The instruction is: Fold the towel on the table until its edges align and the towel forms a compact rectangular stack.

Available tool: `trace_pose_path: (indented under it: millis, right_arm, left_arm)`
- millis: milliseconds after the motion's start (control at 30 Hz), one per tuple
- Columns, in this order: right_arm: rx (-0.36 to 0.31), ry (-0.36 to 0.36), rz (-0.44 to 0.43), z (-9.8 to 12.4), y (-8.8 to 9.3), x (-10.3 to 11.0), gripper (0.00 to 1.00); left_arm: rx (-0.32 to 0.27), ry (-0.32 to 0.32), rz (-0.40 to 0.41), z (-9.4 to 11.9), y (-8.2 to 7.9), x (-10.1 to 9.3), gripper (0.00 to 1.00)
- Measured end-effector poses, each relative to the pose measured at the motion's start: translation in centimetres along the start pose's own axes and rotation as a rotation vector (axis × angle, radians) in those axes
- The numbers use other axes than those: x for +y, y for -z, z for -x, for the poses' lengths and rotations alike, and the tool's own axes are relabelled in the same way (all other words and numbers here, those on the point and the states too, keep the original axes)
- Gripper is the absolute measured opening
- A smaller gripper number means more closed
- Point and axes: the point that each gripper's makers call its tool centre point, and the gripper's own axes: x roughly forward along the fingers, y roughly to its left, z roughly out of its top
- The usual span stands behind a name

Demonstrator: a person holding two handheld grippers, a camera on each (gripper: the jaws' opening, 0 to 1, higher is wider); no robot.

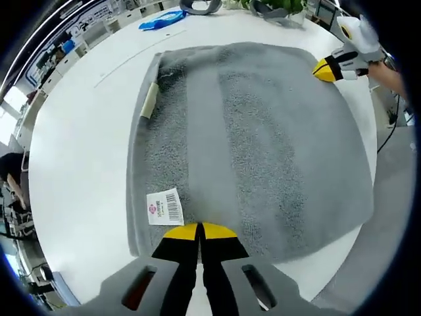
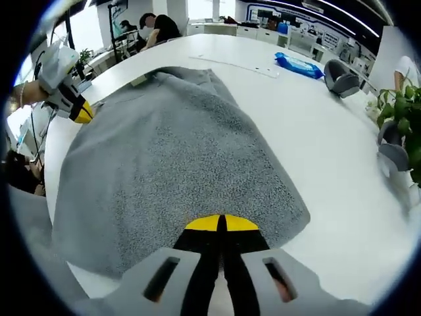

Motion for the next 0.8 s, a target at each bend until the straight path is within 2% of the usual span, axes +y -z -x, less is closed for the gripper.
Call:
trace_pose_path:
  millis: [167, 333, 467, 633, 800]
  right_arm:
    - [-0.004, 0.002, -0.008, 0.6, 1.0, 0.4, 0.00]
    - [0.020, -0.015, -0.019, 1.4, 2.2, 0.7, 0.00]
    - [0.013, -0.022, -0.078, 2.0, 3.1, 0.9, 0.00]
    - [0.022, -0.018, -0.077, 2.5, 3.8, 1.5, 0.00]
    - [0.043, -0.017, -0.082, 2.9, 4.4, 1.9, 0.00]
  left_arm:
    - [0.002, 0.002, 0.007, -0.1, -0.3, 0.0, 0.00]
    - [-0.009, 0.005, 0.009, -0.2, -0.8, -0.2, 0.00]
    - [0.000, -0.008, -0.037, -0.3, -1.3, -0.6, 0.00]
    - [0.034, 0.010, -0.046, -0.5, -1.6, -0.5, 0.00]
    - [0.031, 0.029, -0.077, -0.6, -1.8, -0.5, 0.00]
